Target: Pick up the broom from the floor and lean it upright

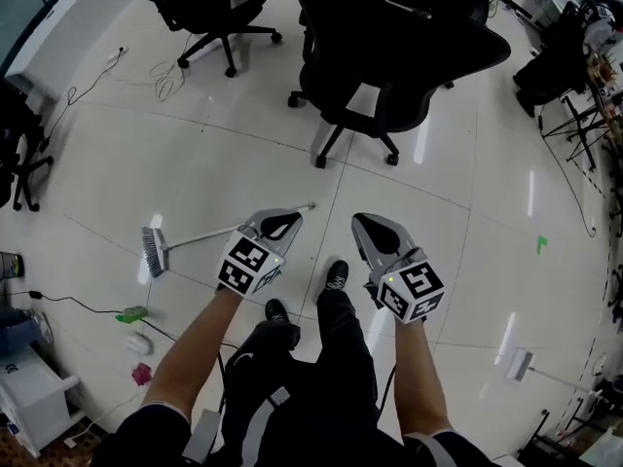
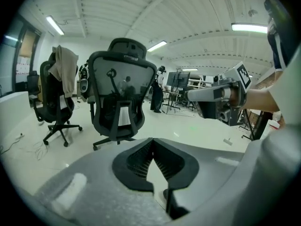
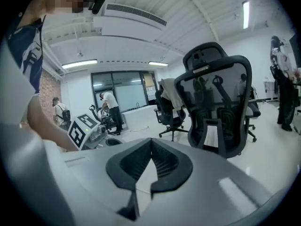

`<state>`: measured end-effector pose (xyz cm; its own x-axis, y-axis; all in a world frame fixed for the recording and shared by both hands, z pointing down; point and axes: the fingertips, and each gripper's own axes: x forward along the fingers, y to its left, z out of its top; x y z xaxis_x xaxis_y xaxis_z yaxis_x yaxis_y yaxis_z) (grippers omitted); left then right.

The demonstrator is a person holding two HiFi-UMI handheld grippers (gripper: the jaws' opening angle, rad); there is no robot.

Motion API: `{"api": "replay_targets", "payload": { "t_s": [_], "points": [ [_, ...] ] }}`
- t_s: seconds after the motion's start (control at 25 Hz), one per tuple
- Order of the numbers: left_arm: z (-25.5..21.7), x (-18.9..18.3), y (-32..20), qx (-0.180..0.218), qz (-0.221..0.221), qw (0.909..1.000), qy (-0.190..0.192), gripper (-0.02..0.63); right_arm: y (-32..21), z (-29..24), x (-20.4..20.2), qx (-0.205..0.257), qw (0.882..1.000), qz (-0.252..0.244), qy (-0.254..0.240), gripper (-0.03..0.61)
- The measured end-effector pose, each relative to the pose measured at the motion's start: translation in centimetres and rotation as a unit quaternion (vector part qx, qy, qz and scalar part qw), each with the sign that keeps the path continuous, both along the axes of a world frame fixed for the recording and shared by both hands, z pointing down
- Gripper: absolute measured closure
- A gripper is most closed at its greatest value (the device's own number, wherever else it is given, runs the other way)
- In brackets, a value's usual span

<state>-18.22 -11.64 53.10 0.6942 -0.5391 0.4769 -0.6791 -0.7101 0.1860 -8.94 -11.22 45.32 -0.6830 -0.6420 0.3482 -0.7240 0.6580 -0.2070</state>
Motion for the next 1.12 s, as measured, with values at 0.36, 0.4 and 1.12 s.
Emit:
{"api": "replay_targets", "payload": {
  "t_s": [0.36,0.4,1.12],
  "points": [
    [20.7,3.0,-5.7,-0.063,0.048,0.995,-0.061,0.612,-5.4,15.8,1.8,-0.027,0.999,-0.005,0.031,0.574],
    [23.3,3.4,-6.0,-0.069,0.055,0.994,-0.065,0.612,-5.8,17.8,1.8,-0.028,0.999,-0.01,0.035,0.574],
    [61.7,3.8,-9.8,-0.133,0.103,0.9755,-0.141,0.482,-12.2,45.9,2.3,-0.034,0.994,-0.078,0.066,0.574]
  ]
}}
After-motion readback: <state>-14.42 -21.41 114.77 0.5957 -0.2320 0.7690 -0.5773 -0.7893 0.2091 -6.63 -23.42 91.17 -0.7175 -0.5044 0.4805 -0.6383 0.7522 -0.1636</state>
